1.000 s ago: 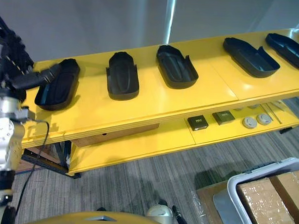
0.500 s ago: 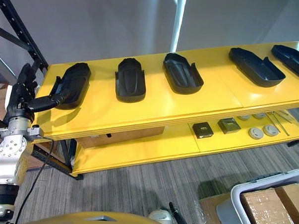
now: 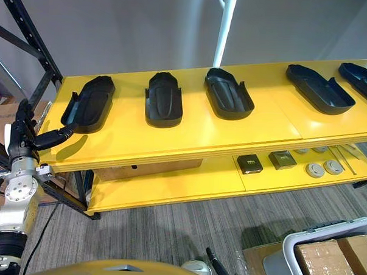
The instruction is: Walk over and take three plastic housings, then place them on the shelf
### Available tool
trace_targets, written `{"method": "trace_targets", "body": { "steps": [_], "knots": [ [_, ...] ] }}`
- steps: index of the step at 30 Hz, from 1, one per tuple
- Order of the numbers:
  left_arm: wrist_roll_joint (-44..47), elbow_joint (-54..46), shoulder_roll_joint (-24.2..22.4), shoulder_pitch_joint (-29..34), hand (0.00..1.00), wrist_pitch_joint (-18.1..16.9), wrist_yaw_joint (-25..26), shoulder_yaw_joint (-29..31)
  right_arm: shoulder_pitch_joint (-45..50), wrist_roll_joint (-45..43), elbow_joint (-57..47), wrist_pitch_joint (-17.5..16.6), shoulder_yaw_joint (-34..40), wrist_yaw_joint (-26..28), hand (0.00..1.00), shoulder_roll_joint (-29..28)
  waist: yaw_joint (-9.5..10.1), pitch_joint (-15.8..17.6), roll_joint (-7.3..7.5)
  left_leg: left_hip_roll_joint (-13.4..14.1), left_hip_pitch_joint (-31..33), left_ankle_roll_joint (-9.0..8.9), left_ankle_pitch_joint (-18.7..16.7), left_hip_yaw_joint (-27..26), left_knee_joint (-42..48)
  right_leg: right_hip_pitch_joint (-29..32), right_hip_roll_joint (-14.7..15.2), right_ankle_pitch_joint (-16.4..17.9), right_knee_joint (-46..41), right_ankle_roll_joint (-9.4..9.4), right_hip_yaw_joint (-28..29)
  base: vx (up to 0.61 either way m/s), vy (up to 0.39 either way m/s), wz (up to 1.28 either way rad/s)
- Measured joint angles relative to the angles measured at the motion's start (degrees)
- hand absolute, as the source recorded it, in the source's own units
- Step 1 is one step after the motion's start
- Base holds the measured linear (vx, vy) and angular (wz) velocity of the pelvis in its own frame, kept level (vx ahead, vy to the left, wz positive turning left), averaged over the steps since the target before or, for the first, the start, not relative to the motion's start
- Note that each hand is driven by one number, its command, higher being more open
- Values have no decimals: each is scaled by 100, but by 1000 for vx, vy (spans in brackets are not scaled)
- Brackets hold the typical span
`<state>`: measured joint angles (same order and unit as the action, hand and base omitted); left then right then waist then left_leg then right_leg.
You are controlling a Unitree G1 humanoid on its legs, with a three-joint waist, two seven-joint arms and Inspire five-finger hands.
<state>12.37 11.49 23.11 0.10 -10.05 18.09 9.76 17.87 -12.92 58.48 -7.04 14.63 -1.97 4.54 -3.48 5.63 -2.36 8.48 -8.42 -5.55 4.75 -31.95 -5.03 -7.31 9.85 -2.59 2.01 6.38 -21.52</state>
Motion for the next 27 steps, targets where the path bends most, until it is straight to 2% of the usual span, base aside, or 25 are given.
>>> {"method": "trace_targets", "body": {
  "steps": [13,15,27],
  "knots": [
    [567,476,-20,31,100,-2,-962,-27,-29,24,39,50,59,139,100,21,2,10,-10,2,-2,-14,-12,-67,-4,32,-7,24,17,-37,74,-1,0,-2],
    [959,804,-14,29,100,-174,-1225,-27,-21,28,39,51,75,161,100,21,-35,13,-13,10,-21,-36,-29,-115,-1,42,-17,21,21,-33,128,12,-2,-9],
    [1007,1054,-14,28,100,-418,-1340,-10,-31,131,37,53,168,201,100,18,-11,16,-23,26,-150,-83,-77,-287,13,32,-40,15,12,-25,293,1,0,-7]
  ]
}}
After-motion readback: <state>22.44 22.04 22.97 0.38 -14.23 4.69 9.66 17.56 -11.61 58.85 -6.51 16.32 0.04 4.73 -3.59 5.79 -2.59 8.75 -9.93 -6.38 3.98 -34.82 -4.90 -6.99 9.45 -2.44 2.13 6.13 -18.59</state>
